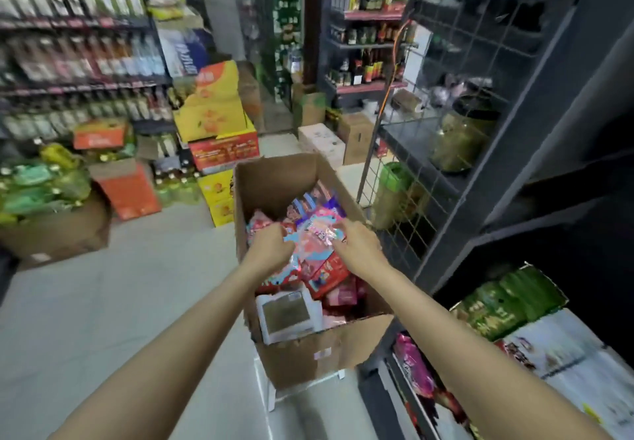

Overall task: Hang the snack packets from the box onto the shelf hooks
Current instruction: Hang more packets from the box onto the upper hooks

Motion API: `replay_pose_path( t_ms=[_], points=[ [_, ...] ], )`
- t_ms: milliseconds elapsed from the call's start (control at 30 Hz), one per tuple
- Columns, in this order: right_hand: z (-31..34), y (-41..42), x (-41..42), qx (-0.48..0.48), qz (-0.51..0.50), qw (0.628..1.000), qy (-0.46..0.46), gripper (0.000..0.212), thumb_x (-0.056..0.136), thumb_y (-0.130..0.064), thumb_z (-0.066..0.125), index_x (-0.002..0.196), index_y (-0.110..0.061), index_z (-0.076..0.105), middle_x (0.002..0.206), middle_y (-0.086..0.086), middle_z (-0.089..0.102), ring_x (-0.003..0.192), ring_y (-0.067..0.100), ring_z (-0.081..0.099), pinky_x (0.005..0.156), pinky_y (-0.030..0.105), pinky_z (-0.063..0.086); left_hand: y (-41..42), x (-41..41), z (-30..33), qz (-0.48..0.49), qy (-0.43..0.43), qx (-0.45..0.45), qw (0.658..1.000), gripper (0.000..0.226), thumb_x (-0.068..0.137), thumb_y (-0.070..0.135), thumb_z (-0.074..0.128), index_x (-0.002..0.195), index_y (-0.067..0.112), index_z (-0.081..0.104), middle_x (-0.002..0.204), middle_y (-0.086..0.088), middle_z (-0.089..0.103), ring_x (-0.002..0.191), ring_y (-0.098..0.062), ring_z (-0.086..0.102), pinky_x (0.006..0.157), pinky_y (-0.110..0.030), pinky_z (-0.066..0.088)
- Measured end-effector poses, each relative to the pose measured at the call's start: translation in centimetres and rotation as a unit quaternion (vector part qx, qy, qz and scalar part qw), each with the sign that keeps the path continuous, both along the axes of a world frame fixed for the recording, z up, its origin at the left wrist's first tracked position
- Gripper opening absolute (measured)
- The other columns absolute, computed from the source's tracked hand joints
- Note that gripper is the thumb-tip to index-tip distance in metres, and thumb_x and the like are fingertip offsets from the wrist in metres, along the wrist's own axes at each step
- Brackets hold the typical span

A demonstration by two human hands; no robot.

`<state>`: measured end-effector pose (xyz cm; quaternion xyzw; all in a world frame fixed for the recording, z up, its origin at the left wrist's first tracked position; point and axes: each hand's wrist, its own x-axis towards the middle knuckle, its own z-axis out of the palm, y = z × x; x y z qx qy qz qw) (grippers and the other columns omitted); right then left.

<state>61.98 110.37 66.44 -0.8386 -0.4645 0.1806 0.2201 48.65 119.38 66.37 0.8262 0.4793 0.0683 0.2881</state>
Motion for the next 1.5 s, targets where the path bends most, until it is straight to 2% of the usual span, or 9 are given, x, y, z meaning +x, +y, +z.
replay_pose_path(
  t_ms=[100,167,333,633,900,1033,1167,1300,1500],
  points=[
    [-3.5,4.4,2.2,-0.050,0.034,0.998,0.026,0.051,0.092,-0.015,0.052,0.141,-0.008,0.040,0.144,0.016,0.040,0.133,0.030,0.037,0.106,0.033,0.032,3.4,1.4,-2.9,0.013,0.058,-0.042,0.997,0.028,0.094,0.012,0.047,0.066,0.010,0.043,0.093,-0.021,0.061,0.095,-0.036,0.056,0.063,-0.030,0.035],
    [-5.6,6.5,3.0,-0.090,0.059,0.994,0.029,0.058,0.092,-0.015,0.053,0.146,-0.010,0.032,0.150,0.018,0.028,0.140,0.031,0.026,0.112,0.036,0.026,5.3,2.2,-5.0,0.023,0.081,-0.077,0.993,0.016,0.094,0.016,0.048,0.089,0.005,0.058,0.113,-0.019,0.061,0.104,-0.034,0.057,0.080,-0.031,0.044],
    [-8.7,9.9,4.4,-0.150,0.111,0.982,-0.010,0.071,0.091,-0.030,0.059,0.149,-0.019,0.022,0.156,0.017,0.005,0.146,0.030,0.000,0.114,0.044,0.021,8.1,3.6,-8.8,0.008,0.128,-0.142,0.982,0.048,0.084,0.029,0.066,0.122,0.004,0.052,0.124,-0.017,0.056,0.113,-0.031,0.053,0.096,-0.037,0.046],
    [-10.9,13.4,5.4,-0.222,0.227,0.914,-0.251,0.097,0.073,-0.045,0.076,0.147,-0.018,0.020,0.144,0.023,0.031,0.133,0.036,0.030,0.106,0.042,0.033,9.0,4.7,-11.5,-0.061,0.297,-0.204,0.931,0.142,0.061,0.055,0.080,0.144,0.001,-0.021,0.154,-0.026,-0.006,0.140,-0.042,0.019,0.112,-0.045,0.029],
    [-11.2,13.7,4.7,-0.207,0.199,0.912,-0.292,0.099,0.076,-0.047,0.074,0.149,-0.015,0.015,0.140,0.018,0.033,0.128,0.032,0.033,0.101,0.040,0.035,8.6,4.5,-12.5,-0.043,0.280,-0.171,0.944,0.118,0.078,0.044,0.069,0.145,-0.003,-0.016,0.151,-0.031,0.005,0.134,-0.045,0.029,0.108,-0.044,0.035],
    [-11.4,12.7,3.8,-0.163,0.179,0.934,-0.262,0.075,0.078,-0.023,0.074,0.138,-0.013,0.030,0.134,0.020,0.038,0.122,0.033,0.038,0.095,0.039,0.039,6.8,5.0,-11.7,-0.018,0.258,-0.058,0.964,0.079,0.081,0.037,0.071,0.137,0.000,0.030,0.138,-0.023,0.038,0.122,-0.036,0.048,0.095,-0.038,0.044],
    [-11.8,11.5,3.1,-0.066,0.165,0.939,-0.295,0.060,0.046,-0.001,0.087,0.100,0.003,0.063,0.096,0.025,0.059,0.085,0.038,0.060,0.068,0.037,0.052,5.1,4.1,-11.6,-0.080,0.316,0.007,0.945,0.039,0.088,0.032,0.062,0.119,0.011,0.056,0.122,-0.009,0.058,0.113,-0.027,0.056,0.086,-0.033,0.045],
    [-12.1,9.6,1.6,-0.188,0.260,0.926,-0.201,0.029,0.095,-0.008,0.047,0.122,-0.002,0.054,0.126,0.017,0.054,0.118,0.034,0.051,0.092,0.039,0.042,4.9,3.5,-10.9,-0.164,0.356,-0.106,0.914,0.053,0.078,0.036,0.075,0.119,0.008,0.057,0.122,-0.009,0.059,0.112,-0.026,0.056,0.084,-0.030,0.044],
    [-13.0,8.8,-0.6,-0.350,0.265,0.898,-0.037,0.044,0.085,-0.020,0.068,0.122,-0.002,0.052,0.126,0.015,0.055,0.116,0.032,0.054,0.088,0.037,0.046,4.9,3.1,-11.2,-0.207,0.401,-0.161,0.878,0.062,0.075,0.034,0.077,0.126,0.009,0.050,0.123,-0.009,0.056,0.112,-0.027,0.054,0.095,-0.038,0.046]
  ],
)
